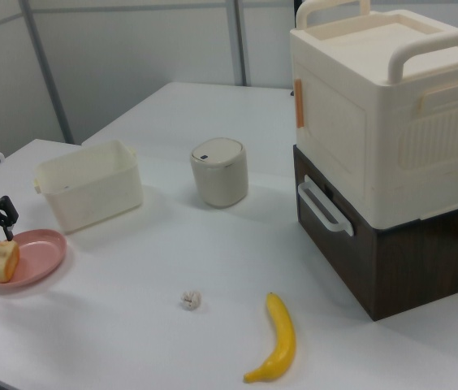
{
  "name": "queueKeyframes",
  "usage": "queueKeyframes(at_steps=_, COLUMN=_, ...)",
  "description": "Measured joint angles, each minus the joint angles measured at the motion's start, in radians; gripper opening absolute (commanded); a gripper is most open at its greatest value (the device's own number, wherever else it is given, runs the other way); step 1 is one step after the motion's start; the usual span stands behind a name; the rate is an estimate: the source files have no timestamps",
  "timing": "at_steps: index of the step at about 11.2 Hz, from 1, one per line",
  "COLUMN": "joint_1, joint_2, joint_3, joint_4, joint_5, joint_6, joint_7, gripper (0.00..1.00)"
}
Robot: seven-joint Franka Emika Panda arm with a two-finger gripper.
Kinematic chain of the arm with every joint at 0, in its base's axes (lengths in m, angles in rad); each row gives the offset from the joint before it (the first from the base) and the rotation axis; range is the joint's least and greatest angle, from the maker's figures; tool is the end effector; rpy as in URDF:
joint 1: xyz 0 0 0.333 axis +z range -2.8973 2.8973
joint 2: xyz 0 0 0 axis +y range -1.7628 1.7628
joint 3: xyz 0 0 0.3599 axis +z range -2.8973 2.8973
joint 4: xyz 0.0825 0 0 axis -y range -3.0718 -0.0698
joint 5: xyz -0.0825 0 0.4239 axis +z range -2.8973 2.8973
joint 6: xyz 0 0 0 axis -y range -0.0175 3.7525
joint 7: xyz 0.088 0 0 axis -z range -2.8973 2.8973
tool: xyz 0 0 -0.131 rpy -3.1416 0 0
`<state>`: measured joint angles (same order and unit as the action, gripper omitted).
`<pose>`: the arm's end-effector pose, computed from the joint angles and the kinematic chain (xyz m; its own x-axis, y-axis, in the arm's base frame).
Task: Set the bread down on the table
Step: 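Move the open gripper over the bread on the pink plate, then lower the gripper and close it on the bread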
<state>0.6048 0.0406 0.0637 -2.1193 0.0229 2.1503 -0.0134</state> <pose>0.4560 0.3617 0.3905 0.7842 0.6204 -0.0094 0.6202 -0.7842 -0.0217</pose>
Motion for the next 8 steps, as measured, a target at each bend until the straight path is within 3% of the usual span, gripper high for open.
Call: queueKeyframes(at_steps=8, joint_1=-0.016, joint_2=0.053, joint_3=0.0, joint_4=-0.048, joint_5=-0.021, joint_6=0.075, joint_7=0.0, gripper=1.0)
